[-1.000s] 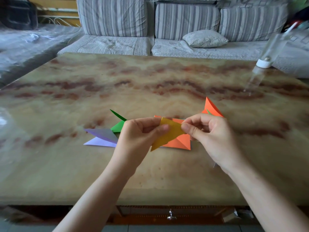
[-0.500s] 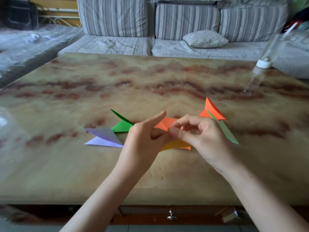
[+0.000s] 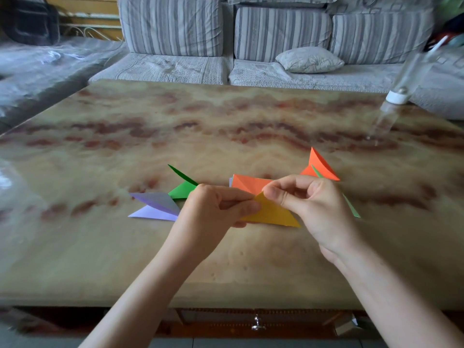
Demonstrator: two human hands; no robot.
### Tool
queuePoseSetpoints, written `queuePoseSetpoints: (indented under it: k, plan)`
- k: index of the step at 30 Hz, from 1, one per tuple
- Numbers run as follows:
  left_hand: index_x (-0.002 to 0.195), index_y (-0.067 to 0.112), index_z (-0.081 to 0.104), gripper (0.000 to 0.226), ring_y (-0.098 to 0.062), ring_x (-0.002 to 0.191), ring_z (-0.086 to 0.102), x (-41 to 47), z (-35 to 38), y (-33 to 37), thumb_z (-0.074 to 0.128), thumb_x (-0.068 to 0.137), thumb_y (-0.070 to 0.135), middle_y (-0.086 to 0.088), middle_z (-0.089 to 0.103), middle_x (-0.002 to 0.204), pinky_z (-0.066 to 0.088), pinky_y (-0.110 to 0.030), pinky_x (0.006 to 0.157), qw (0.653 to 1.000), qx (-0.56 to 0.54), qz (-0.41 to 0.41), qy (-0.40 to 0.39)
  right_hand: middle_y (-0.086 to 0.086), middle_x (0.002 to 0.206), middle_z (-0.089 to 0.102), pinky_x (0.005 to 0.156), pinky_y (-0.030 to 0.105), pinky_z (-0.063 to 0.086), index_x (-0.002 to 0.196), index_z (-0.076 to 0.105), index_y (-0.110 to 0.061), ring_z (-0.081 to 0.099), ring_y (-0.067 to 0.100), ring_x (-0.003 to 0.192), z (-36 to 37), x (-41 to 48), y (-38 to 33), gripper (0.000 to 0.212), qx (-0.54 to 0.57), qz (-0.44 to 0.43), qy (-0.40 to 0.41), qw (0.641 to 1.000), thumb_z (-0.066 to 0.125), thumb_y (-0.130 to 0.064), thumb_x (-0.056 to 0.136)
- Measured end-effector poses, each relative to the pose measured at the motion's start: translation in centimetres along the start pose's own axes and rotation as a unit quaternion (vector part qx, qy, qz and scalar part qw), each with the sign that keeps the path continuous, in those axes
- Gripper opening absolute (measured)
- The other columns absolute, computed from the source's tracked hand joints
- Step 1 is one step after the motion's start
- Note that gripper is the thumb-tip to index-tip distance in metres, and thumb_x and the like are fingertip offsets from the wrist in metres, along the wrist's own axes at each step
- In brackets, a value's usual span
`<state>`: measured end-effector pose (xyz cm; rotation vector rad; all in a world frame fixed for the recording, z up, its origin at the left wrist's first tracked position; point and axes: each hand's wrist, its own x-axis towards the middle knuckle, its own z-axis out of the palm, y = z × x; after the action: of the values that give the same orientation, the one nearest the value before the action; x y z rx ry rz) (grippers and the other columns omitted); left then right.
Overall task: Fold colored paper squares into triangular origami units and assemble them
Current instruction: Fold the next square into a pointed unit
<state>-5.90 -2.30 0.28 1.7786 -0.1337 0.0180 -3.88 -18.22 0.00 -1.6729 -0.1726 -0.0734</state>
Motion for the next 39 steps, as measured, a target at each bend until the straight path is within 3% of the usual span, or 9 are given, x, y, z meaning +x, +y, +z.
queuePoseSetpoints:
  k: [7, 16, 22, 27, 29, 32, 36, 39]
  plan:
    - [0.073, 0.02, 0.074, 0.015, -0.015, 0.066, 0.072, 0.0, -0.4, -0.2, 0.069, 0.081, 0.009, -0.003, 0.074, 0.066, 0.056, -0.023, 0.065, 1.0, 0.014, -0.018, -0.014, -0.006, 0.069, 0.07, 0.074, 0.022, 0.045, 0.065, 0.073, -0.02, 0.059, 0.005, 0.071, 0.2, 0.0, 0.0, 0.015, -0.008, 0.016, 0.016, 1.0, 0.075, -0.034, 0.062]
    - [0.057, 0.011, 0.068, 0.024, -0.009, 0.051, 0.067, -0.4, -0.5, 0.0, 0.072, 0.079, 0.018, -0.001, 0.07, 0.054, 0.053, -0.016, 0.057, 0.998, 0.054, -0.021, 0.015, -0.01, 0.065, 0.068, 0.064, 0.01, 0.042, 0.066, 0.071, -0.02, 0.056, 0.0, 0.065, 0.3, 0.1, 0.1, 0.009, -0.026, 0.002, 0.03, 0.999, 0.076, -0.018, 0.073]
    - [0.067, 0.007, 0.07, 0.018, -0.013, 0.058, 0.071, 0.0, -1.4, -0.3, 0.068, 0.082, 0.017, -0.002, 0.071, 0.058, 0.056, -0.024, 0.064, 0.998, 0.036, -0.052, -0.021, -0.005, 0.07, 0.069, 0.065, 0.01, 0.042, 0.069, 0.072, -0.018, 0.056, 0.003, 0.068, 0.5, 0.2, 0.2, 0.006, -0.025, -0.003, 0.028, 0.999, 0.076, -0.018, 0.073]
    - [0.079, 0.01, 0.072, 0.007, -0.011, 0.062, 0.071, -0.1, -2.0, -0.4, 0.067, 0.082, 0.008, -0.001, 0.073, 0.064, 0.056, -0.024, 0.066, 0.998, 0.013, -0.059, -0.032, -0.007, 0.067, 0.069, 0.063, 0.01, 0.041, 0.068, 0.072, -0.02, 0.055, 0.002, 0.066, 0.8, 0.1, 0.2, 0.008, -0.033, -0.01, 0.022, 0.999, 0.076, -0.018, 0.074]
    - [0.089, 0.015, 0.072, 0.014, -0.01, 0.068, 0.072, -0.1, -2.6, -0.6, 0.066, 0.083, 0.003, -0.001, 0.074, 0.07, 0.056, -0.023, 0.068, 0.998, 0.022, -0.058, -0.027, -0.012, 0.062, 0.067, 0.061, 0.007, 0.041, 0.067, 0.071, -0.021, 0.054, -0.002, 0.062, 0.4, 0.4, 0.3, 0.01, -0.034, -0.011, 0.051, 0.998, 0.075, -0.017, 0.075]
    - [0.087, 0.02, 0.071, 0.021, -0.009, 0.068, 0.072, -0.1, -3.8, -0.8, 0.062, 0.085, 0.0, -0.001, 0.075, 0.071, 0.057, -0.019, 0.064, 0.999, 0.012, -0.052, 0.006, -0.014, 0.059, 0.065, 0.058, 0.007, 0.039, 0.068, 0.07, -0.021, 0.052, -0.003, 0.06, -0.9, 1.0, 0.4, 0.01, -0.034, -0.004, 0.082, 0.996, 0.074, -0.018, 0.077]
    - [0.092, 0.019, 0.072, 0.012, -0.007, 0.074, 0.072, 0.0, -3.7, -0.5, 0.061, 0.086, 0.021, 0.003, 0.076, 0.077, 0.055, -0.017, 0.063, 0.999, -0.011, -0.018, 0.049, -0.013, 0.062, 0.066, 0.061, 0.006, 0.04, 0.07, 0.072, -0.018, 0.054, -0.003, 0.062, -0.1, 0.6, 0.7, 0.006, -0.031, 0.003, 0.038, 0.999, 0.075, -0.017, 0.075]
    - [0.094, 0.019, 0.073, 0.028, -0.004, 0.076, 0.07, -0.1, -2.7, -0.5, 0.065, 0.073, 0.036, 0.001, 0.076, 0.082, 0.054, -0.017, 0.063, 0.999, -0.012, -0.02, 0.027, -0.008, 0.066, 0.068, 0.065, 0.008, 0.042, 0.07, 0.072, -0.018, 0.057, 0.0, 0.067, 1.3, 0.4, 0.9, 0.006, -0.033, -0.007, 0.006, 0.999, 0.075, -0.018, 0.075]
